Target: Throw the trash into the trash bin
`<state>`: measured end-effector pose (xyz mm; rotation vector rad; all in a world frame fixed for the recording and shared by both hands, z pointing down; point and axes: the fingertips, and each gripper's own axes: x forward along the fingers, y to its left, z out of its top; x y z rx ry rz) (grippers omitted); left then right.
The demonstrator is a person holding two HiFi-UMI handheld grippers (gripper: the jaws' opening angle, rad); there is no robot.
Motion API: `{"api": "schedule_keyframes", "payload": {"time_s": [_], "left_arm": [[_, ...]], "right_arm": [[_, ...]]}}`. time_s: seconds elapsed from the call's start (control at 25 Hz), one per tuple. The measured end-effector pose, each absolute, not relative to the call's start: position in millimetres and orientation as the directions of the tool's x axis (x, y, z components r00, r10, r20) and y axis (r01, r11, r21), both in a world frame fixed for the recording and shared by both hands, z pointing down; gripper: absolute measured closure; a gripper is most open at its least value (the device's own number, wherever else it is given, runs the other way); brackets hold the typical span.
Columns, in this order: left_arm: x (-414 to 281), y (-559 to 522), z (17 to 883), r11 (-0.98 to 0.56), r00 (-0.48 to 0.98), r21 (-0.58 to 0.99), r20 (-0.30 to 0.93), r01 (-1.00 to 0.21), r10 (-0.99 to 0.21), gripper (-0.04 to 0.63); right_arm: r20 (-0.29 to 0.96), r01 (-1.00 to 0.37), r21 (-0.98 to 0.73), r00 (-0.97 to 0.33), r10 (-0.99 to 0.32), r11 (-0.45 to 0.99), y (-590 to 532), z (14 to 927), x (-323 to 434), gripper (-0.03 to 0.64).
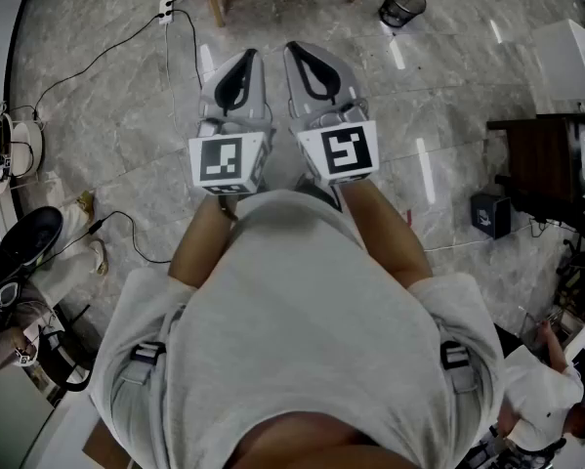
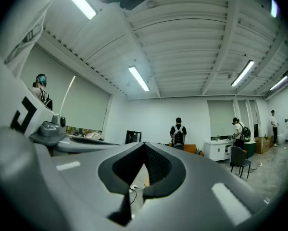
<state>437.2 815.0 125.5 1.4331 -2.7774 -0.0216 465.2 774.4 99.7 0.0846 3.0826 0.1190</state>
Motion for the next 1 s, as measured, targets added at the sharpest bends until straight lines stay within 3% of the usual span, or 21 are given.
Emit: {"api": "schedule_keyframes", "payload": {"time_s": [0.52,0.76,1.0], "left_arm": [[420.4,806.7,150.8,0.663,-0.661,0.022,0.07,-0.748,-0.747,0.577],[362.7,811.3,168.1,0.7,-0.696,0.05,0.085,-0.712,-0.713,0.577],[263.0,782.6,191.7,0.69,-0.685,0.088,0.087,-0.718,-0.723,0.577]], "right_arm": [[-0.031,0.068,0.032,-0.997,0.07,0.997,739.0,131.5,458.1,0.609],[0.018,0.087,0.016,-0.996,0.086,0.996,731.1,155.0,404.7,0.609],[0.066,0.087,0.059,-0.994,0.084,0.994,707.3,173.1,308.7,0.609]]}}
